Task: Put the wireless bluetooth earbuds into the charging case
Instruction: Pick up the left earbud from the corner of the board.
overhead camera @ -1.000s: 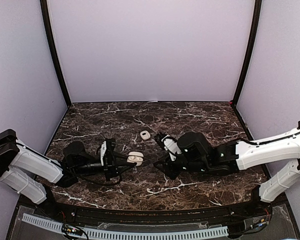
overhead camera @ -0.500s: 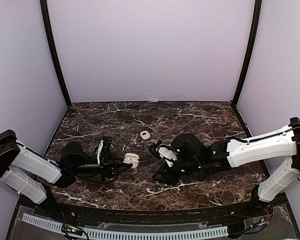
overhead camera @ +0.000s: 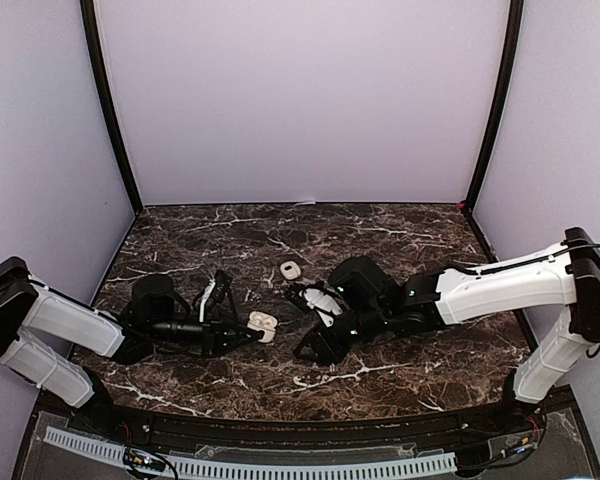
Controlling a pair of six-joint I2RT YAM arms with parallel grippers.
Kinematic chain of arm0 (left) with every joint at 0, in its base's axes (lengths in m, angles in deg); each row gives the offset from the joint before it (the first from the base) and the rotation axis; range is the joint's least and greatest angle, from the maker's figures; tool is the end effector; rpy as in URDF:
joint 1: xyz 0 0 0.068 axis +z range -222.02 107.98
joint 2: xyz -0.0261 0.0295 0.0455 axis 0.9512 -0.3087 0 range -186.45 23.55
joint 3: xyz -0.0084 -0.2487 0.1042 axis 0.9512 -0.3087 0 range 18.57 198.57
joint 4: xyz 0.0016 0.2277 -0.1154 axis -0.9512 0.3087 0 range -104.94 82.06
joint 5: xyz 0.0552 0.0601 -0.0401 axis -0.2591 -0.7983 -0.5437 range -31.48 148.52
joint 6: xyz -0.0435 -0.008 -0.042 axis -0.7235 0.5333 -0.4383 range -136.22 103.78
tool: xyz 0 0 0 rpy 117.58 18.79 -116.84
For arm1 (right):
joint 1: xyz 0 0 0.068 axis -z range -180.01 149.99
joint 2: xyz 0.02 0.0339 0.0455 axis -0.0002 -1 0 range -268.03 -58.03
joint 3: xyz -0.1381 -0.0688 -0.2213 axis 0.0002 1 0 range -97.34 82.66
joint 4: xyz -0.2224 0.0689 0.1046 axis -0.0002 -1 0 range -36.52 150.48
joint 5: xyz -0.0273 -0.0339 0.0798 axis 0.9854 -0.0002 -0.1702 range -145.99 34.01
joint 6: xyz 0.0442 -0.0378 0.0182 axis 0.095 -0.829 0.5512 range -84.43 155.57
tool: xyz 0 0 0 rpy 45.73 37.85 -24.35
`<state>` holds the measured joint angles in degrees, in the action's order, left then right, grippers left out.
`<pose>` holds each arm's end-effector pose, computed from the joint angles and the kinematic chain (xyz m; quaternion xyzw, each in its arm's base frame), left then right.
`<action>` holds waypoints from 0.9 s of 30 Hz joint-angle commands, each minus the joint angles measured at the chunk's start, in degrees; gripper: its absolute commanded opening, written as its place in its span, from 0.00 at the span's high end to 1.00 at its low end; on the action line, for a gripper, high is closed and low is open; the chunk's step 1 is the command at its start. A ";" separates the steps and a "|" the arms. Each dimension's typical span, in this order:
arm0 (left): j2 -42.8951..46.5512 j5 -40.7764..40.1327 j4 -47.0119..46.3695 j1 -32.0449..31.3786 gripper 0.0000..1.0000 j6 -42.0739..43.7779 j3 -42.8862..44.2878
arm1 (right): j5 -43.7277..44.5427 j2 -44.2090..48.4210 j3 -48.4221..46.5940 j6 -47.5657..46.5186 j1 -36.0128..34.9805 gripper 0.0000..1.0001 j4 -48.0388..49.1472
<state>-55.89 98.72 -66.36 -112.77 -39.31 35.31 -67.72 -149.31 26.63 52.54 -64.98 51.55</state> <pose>0.1638 -0.1800 0.1643 0.3268 0.6841 -0.5404 0.3649 0.1355 0.3121 0.2030 -0.4090 0.8209 0.3249 0.2307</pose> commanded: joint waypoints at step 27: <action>4.79 1.62 -3.73 6.07 1.00 -3.54 -6.59 | 7.78 -17.50 -20.96 -1.37 -3.92 0.63 -25.53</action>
<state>-54.45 101.35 -69.66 -107.48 -42.85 30.02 -64.35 -163.63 9.77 49.57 -67.74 32.40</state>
